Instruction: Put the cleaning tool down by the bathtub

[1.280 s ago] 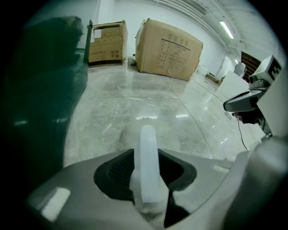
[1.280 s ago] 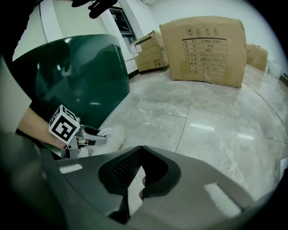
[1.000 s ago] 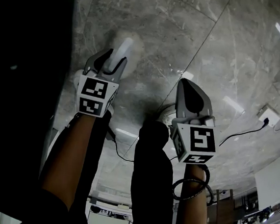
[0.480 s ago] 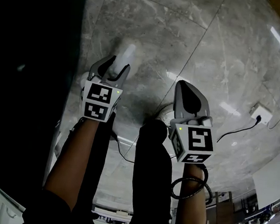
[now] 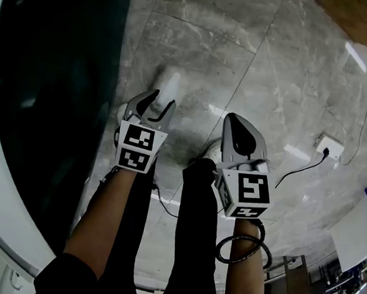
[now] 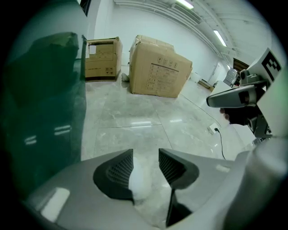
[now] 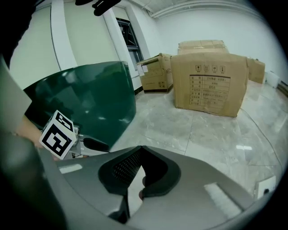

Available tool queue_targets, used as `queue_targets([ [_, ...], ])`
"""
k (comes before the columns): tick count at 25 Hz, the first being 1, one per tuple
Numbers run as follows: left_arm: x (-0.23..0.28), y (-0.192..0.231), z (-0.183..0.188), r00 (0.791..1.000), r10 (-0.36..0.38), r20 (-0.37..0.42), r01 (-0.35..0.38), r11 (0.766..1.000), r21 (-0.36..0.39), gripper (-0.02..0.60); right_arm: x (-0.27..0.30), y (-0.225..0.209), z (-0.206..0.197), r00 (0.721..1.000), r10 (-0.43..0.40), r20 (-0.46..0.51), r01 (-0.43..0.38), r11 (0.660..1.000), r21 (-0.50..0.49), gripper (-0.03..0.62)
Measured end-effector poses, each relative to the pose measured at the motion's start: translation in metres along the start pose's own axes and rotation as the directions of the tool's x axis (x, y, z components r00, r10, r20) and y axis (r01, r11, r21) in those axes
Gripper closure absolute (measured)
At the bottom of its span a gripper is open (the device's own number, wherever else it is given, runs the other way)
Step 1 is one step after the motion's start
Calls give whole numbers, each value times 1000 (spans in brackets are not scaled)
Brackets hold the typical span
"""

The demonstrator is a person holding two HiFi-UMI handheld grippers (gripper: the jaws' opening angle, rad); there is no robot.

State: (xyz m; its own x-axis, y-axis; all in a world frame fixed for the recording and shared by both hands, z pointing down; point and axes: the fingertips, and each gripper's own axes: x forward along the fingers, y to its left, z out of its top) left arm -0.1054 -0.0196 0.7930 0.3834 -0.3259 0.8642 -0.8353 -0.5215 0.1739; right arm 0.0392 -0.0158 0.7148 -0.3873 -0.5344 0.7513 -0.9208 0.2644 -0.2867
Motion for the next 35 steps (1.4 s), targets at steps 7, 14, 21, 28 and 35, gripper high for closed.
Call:
queue_targets([
  [7, -44, -16, 30, 1000, -22, 21, 21, 998, 60, 431, -43, 14, 35, 998, -42, 45, 40, 999, 29, 571],
  [14, -82, -19, 54, 998, -19, 56, 15, 997, 80, 493, -72, 23, 70, 995, -66, 77, 64, 998, 20, 571],
  [21, -114, -23, 83, 994, -15, 105, 3, 993, 119, 535, -96, 34, 94, 992, -78, 102, 78, 997, 3, 571],
  [28, -147, -25, 108, 987, -2, 160, -20, 990, 138, 573, -123, 48, 115, 986, -89, 139, 89, 996, 5, 571],
  [35, -193, -37, 132, 982, 7, 191, -34, 990, 137, 580, -162, 63, 145, 976, -100, 192, 97, 995, 28, 571],
])
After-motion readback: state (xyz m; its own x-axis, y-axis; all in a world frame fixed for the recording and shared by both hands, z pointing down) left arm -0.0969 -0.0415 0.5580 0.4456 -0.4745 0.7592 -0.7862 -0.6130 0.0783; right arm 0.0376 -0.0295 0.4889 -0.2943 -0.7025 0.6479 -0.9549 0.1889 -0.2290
